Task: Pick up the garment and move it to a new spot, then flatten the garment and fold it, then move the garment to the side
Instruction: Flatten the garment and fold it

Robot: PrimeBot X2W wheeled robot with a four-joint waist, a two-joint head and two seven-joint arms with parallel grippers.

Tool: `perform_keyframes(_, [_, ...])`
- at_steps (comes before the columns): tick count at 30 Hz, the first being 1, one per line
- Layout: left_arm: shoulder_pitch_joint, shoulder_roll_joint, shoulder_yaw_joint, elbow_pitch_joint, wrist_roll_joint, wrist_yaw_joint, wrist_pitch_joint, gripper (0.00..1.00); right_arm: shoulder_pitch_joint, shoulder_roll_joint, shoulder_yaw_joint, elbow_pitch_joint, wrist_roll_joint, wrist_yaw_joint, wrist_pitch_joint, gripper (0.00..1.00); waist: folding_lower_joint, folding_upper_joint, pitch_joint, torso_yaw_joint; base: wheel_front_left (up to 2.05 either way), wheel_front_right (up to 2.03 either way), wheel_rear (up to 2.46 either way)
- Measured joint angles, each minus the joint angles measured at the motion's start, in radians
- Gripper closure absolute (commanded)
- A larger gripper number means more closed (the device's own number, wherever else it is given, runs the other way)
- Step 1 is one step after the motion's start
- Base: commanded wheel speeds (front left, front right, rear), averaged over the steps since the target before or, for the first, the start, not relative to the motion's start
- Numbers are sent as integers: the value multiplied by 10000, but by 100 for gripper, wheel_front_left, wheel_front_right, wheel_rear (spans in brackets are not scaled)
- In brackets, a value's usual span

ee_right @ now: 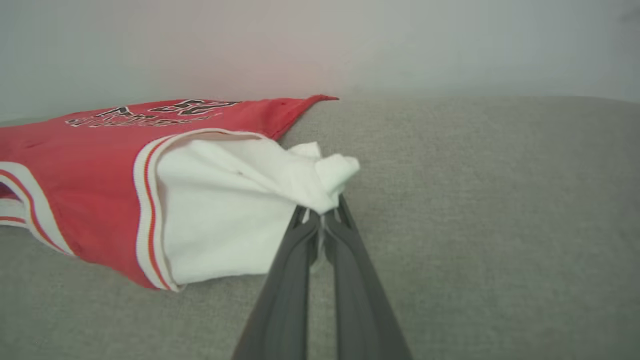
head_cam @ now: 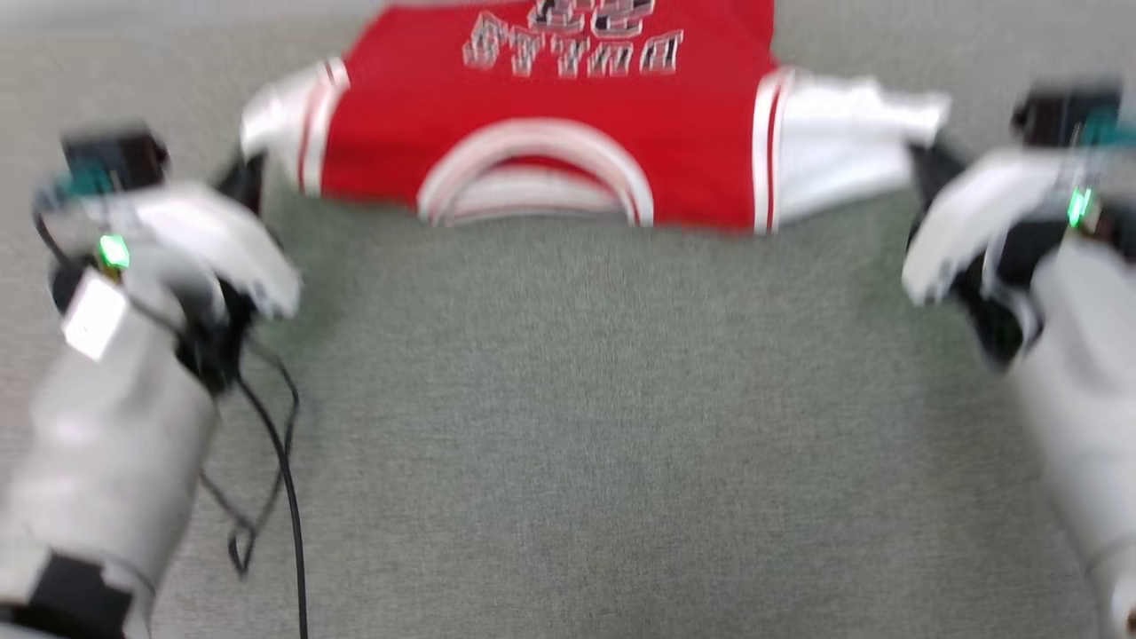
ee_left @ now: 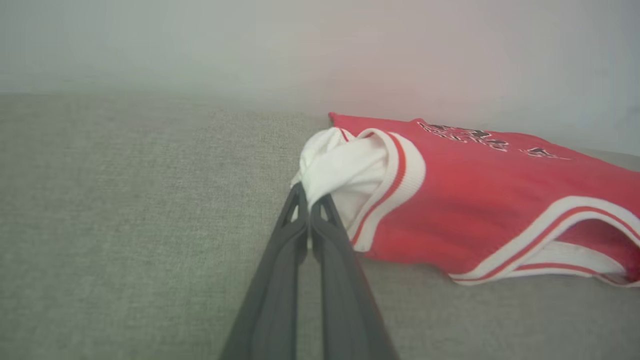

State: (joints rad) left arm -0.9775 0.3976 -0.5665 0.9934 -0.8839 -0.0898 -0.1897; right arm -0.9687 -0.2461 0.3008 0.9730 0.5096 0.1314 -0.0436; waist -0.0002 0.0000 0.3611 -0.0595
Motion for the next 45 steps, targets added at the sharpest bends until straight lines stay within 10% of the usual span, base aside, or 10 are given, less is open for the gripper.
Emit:
perform_keyframes(14, [4321, 136, -69, -1066, -96, 393, -617, 100, 4480, -621, 631, -1076, 1275, 4, -255, 100, -3, 1, -2853, 150, 0, 0, 0])
perform_keyframes(33, [10866, 1360, 330, -7313, -918, 3553, -318, 100, 10130, -255, -2174, -4585, 98, 6, 844, 100, 0, 0, -4291, 480, 0, 0, 0])
perform_keyframes(42, [11776, 1578, 15, -8341, -825, 4188, 21, 100, 11990, 982, -3795, -6690, -1183, 2, 2188, 100, 1, 0, -4328, 688, 0, 0, 0])
perform_keyframes(45, [11638, 1536, -69, -8456, -694, 4157, 6, 100, 11990, 1231, -4015, -7056, -1350, 2, 2343, 50, 2, 1, -4279, 788, 0, 0, 0])
